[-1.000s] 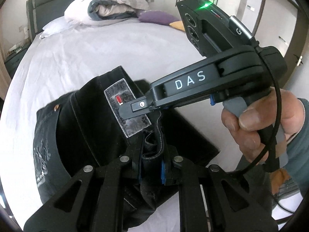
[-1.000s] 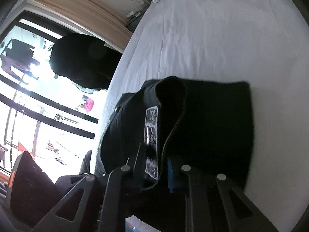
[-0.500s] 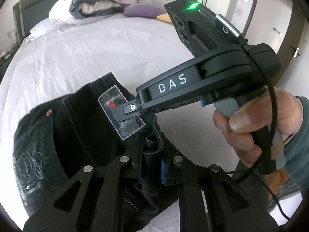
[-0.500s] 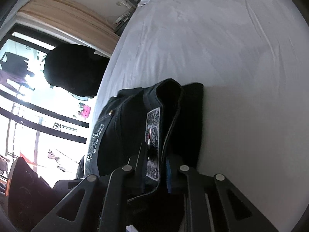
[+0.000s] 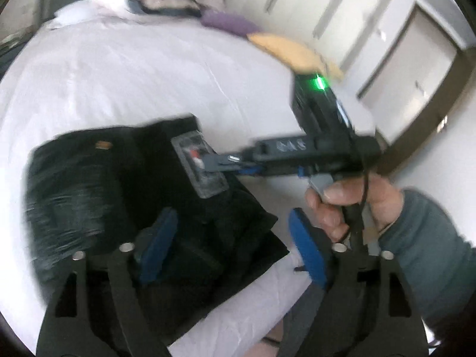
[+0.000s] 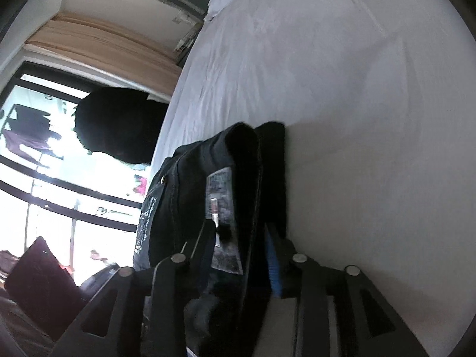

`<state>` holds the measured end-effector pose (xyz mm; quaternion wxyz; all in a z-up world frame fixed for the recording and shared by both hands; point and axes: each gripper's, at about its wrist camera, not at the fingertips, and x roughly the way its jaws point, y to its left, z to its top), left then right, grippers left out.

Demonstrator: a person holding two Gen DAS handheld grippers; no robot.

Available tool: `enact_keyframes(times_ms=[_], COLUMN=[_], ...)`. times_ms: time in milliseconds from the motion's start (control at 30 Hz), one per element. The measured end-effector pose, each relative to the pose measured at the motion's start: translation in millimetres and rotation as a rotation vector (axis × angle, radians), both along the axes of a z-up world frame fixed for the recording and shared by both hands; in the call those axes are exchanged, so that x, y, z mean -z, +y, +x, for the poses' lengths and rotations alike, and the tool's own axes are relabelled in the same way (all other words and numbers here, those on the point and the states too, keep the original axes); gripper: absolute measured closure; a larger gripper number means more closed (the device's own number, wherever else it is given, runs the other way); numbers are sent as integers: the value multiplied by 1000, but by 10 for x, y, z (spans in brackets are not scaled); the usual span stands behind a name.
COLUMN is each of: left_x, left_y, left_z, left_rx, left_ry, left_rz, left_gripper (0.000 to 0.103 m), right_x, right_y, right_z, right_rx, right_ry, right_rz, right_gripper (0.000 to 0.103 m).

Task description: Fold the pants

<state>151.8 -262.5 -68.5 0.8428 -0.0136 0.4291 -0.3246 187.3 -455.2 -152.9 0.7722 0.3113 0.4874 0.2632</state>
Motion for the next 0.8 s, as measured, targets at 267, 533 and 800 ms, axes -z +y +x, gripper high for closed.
enact_keyframes(times_ms=[267,533,800], left_x=[-29,341,711], left_y=[1002,1166,1066], left_z=[213,434,497], left_rx=[-237,-255,-187], left_ry=[-13,5,0], left_rz=[-20,16,59], left_gripper=[25,34,35], right_x=[-556,-504,163], right_y=[-71,719,320], right_z=[-359,-399,-597], right_rx=[92,-119,14], right_ry=[-134,-150,-27], right_rz=[-20,4,-21], right_gripper=[51,51,103])
